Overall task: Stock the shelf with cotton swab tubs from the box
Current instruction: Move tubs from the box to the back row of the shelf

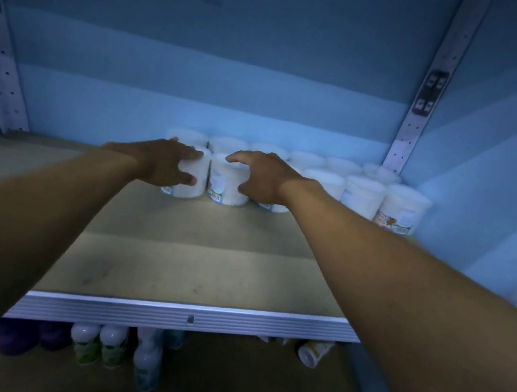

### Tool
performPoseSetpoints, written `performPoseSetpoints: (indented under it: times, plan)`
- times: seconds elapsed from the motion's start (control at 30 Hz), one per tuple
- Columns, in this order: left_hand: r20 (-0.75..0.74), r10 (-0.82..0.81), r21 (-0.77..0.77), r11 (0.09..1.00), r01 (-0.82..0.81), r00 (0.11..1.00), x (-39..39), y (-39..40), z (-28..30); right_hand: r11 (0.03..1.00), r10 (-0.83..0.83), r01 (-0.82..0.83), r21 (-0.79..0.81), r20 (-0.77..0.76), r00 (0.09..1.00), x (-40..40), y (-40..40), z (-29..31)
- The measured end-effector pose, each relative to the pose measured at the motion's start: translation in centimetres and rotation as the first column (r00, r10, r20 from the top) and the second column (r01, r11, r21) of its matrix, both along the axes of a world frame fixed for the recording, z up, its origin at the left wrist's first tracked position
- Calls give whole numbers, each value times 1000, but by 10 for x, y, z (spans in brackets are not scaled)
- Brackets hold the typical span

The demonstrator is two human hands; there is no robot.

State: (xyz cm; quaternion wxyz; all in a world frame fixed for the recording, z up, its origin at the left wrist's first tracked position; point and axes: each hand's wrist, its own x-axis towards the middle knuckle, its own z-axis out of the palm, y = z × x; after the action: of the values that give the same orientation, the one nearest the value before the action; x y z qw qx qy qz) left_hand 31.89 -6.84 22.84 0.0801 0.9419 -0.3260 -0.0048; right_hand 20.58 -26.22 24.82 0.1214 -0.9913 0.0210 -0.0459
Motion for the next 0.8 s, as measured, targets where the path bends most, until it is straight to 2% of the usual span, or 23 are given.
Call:
performPoseSetpoints:
  times: [0.07,0.17,0.23,0.37,0.53,0.8]
  plan:
    - [50,-19,-35,999,21,999,-12,-2,-2,1000,-12,13,-15,10,1000,-19,-8,1]
    - [154,-81,-198,974,111,985,-40,-14,6,998,-36,35,-47,-7,999,-50,-24,4]
    - [196,-131,-240,954,177,972,-65,-26,15,996,-70,70,-53,-1,998,-72,-35,4]
    - [193,-214,-263,929,261,958,-111,-46,15,988,-156,157,2,131,979,-121,-53,-2]
    - [187,-318,-286,887,361,929,-146,-79,-2,958,-281,263,111,206,937,-169,-88,-18]
    - [171,-414,-250,860,446,894,-171,-152,-15,907,-418,397,139,196,887,-194,-149,-33]
